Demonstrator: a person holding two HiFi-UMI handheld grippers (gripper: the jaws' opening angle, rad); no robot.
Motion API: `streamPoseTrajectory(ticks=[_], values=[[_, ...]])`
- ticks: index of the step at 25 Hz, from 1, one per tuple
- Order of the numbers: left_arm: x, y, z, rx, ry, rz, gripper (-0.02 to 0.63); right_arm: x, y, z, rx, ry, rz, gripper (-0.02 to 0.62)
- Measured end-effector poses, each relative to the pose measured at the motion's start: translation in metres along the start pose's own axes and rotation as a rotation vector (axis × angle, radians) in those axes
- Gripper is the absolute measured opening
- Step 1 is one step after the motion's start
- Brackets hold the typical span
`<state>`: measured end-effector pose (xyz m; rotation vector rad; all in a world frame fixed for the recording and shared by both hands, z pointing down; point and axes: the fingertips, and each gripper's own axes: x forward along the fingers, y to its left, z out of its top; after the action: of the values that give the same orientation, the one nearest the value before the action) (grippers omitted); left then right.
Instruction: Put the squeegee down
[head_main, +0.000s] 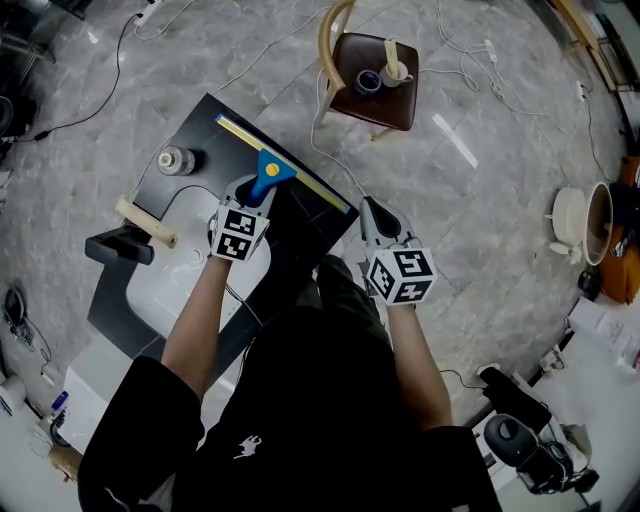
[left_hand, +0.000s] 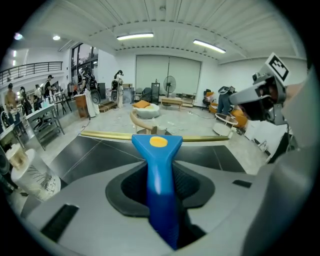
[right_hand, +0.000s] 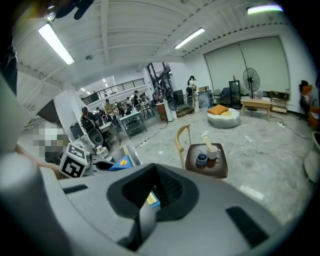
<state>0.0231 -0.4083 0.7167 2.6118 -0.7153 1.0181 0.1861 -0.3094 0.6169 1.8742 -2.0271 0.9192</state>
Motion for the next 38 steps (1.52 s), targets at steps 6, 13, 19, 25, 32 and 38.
streamPoseTrajectory(ticks=[6, 13, 19, 25, 32, 38], values=[[0.007, 0.001, -0.004, 0.013, 0.025, 0.01, 0.124, 0.002, -0.007, -0.007, 0.022, 0.016, -0.012, 0.002], [0.015, 0.005, -0.003, 0.065, 0.044, -0.003, 0.124, 0.004, -0.011, -0.016, 0.039, 0.03, -0.012, 0.002], [0.02, 0.006, -0.001, 0.079, 0.067, -0.008, 0.125, 0.005, -0.014, -0.018, 0.046, 0.034, -0.007, 0.002], [0.025, 0.005, -0.003, 0.084, 0.114, -0.006, 0.126, 0.004, -0.021, -0.015, 0.058, 0.03, -0.013, 0.002], [0.031, 0.006, -0.006, 0.073, 0.156, -0.003, 0.126, 0.004, -0.027, -0.017, 0.071, 0.03, -0.018, 0.002], [0.033, 0.007, -0.008, 0.052, 0.172, -0.013, 0.13, 0.005, -0.029, -0.016, 0.08, 0.028, -0.02, 0.002]])
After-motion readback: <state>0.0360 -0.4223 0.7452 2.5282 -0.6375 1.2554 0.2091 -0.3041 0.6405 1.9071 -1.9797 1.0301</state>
